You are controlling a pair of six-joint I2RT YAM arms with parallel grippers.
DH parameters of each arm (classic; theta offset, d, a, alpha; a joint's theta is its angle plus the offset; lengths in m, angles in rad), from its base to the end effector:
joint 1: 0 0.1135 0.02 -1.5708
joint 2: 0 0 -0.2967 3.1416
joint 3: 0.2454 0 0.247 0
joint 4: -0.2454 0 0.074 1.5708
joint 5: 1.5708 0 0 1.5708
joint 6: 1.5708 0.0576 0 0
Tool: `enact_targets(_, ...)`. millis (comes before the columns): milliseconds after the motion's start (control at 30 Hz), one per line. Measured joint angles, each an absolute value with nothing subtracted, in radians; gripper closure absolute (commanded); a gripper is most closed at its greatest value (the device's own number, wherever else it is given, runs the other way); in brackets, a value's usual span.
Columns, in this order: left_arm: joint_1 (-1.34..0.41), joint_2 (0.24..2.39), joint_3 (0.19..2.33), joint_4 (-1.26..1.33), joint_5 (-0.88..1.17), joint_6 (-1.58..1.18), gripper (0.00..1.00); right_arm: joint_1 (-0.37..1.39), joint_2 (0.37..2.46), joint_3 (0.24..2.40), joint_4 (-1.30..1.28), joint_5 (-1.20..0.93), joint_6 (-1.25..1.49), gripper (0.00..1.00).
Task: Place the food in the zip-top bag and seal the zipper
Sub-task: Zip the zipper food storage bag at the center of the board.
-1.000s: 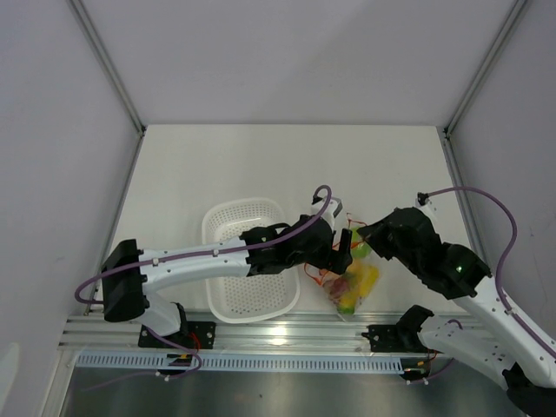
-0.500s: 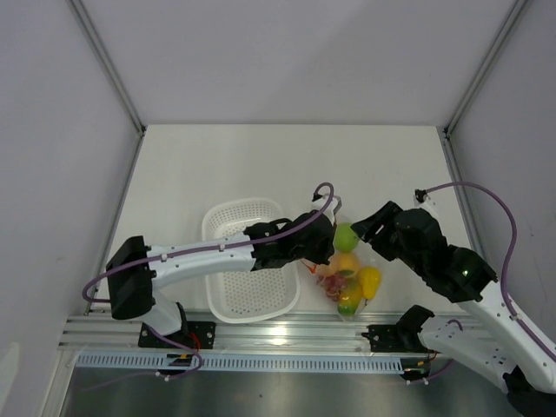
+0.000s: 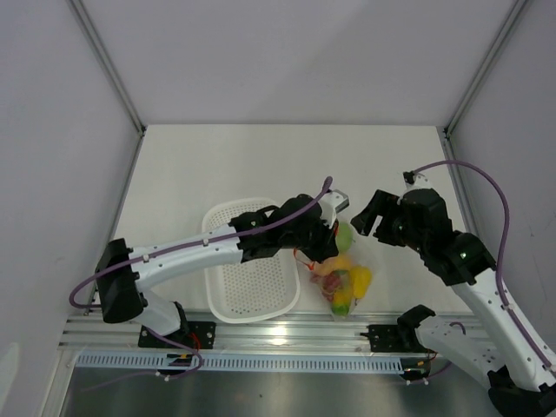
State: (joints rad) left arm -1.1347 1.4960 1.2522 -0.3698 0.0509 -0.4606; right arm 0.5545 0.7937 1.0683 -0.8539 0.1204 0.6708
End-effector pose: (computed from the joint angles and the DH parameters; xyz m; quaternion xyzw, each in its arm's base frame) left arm 0.1462 -0.3206 0.3340 0.3045 0.8335 -0.3453 0.3054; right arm 0.1193 0.0658 0.3759 0.0796 0.8749 0.2297 0.4189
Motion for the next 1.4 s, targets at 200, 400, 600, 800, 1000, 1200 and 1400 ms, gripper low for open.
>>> enact_targets(200, -1.126, 1.465, 1.378, -0.469, 0.198, -0.354, 0.99, 0.472, 0.833, 1.043, -0.817, -0.038, 0.578, 0.22)
enact_targets(400, -1.125, 1.347, 1.382, -0.542, 0.315, -0.306, 1.0, 0.421, 0.81, 0.997, -0.759, -0.168, 0.514, 0.25)
enact_targets(600, -1.125, 1.26, 1.306, -0.543, 0.419, -0.306, 0.99, 0.414, 0.764, 0.91, -0.678, -0.286, 0.492, 0.32)
enact_targets(800, -1.125, 1.253, 1.261, -0.549, 0.463, -0.313, 0.99, 0.413, 0.736, 0.864, -0.64, -0.363, 0.488, 0.34)
enact_targets(1000, -1.125, 1.216, 1.232, -0.533, 0.54, -0.311, 0.99, 0.412, 0.754, 0.856, -0.586, -0.469, 0.476, 0.27)
enact_targets(1200, -1.125, 1.161, 1.231, -0.545, 0.582, -0.29, 1.0, 0.412, 0.751, 0.831, -0.541, -0.59, 0.463, 0.2)
enact_targets(1400, -1.125, 1.109, 1.231, -0.57, 0.63, -0.279, 0.99, 0.412, 0.751, 0.791, -0.46, -0.695, 0.455, 0.22)
